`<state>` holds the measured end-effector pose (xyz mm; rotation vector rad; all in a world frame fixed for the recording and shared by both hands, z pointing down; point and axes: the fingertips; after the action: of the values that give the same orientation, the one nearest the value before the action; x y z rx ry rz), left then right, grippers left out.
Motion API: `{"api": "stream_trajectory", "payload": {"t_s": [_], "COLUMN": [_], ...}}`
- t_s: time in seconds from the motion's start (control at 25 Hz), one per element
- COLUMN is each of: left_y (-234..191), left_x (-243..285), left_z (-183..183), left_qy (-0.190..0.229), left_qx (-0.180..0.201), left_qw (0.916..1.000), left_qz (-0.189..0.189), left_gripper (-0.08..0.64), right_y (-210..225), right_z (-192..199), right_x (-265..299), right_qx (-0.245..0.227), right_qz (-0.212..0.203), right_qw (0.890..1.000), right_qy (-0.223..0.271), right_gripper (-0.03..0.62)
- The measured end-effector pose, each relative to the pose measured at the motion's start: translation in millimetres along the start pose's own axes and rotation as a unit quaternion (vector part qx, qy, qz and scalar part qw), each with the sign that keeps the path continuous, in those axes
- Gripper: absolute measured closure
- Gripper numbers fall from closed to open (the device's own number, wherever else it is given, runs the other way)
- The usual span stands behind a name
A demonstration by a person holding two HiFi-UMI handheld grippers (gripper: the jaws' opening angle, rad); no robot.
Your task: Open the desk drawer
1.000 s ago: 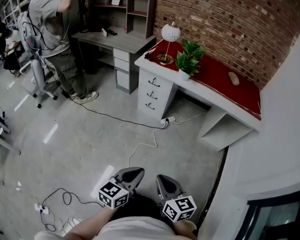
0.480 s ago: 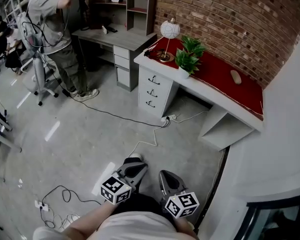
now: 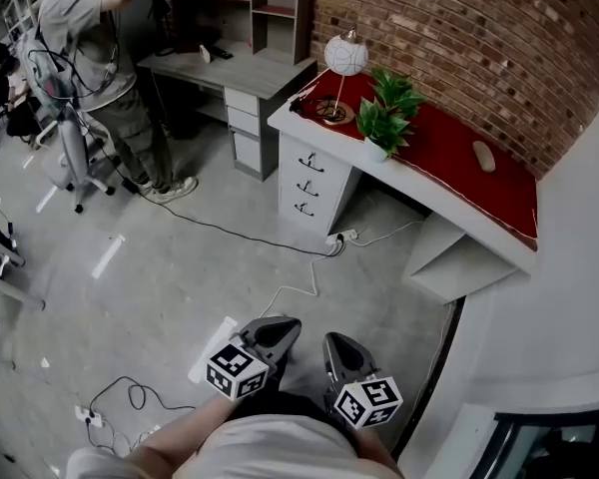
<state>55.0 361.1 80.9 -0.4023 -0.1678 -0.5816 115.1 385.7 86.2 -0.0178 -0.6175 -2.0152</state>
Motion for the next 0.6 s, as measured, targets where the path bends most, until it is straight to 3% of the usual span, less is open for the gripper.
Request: {"api": "stream_trajectory", "payload": {"t_s": [0.4, 0.6], "left_y": [-65, -91], "left_x": [43, 60], "left_z": [-41, -57], "left_qy": [-0.003, -0.009], "left_qx": [-0.001, 0.002], "left_qw": [0.9998, 0.9995], "left_qz": [0.018, 0.030], "left_gripper": [0.552, 0.551], "right_y": [25, 39], "right_z": [-38, -54], "right_x": [80, 109], "right_qx": [-0.010, -0.015], "right_qz": [-0.002, 0.016], "right_qw": [1.000, 0.999], "right_qy": [-0.019, -0.023], "right_gripper": [0.575, 0.575]}}
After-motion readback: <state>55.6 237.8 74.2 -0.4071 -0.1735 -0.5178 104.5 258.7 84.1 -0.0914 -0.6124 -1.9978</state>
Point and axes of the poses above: the fingertips, and each gripper's own axes: x forward along the fingers, y to its right, z out of its underside, and after that the axes turned 3 degrees about -z, right-handed
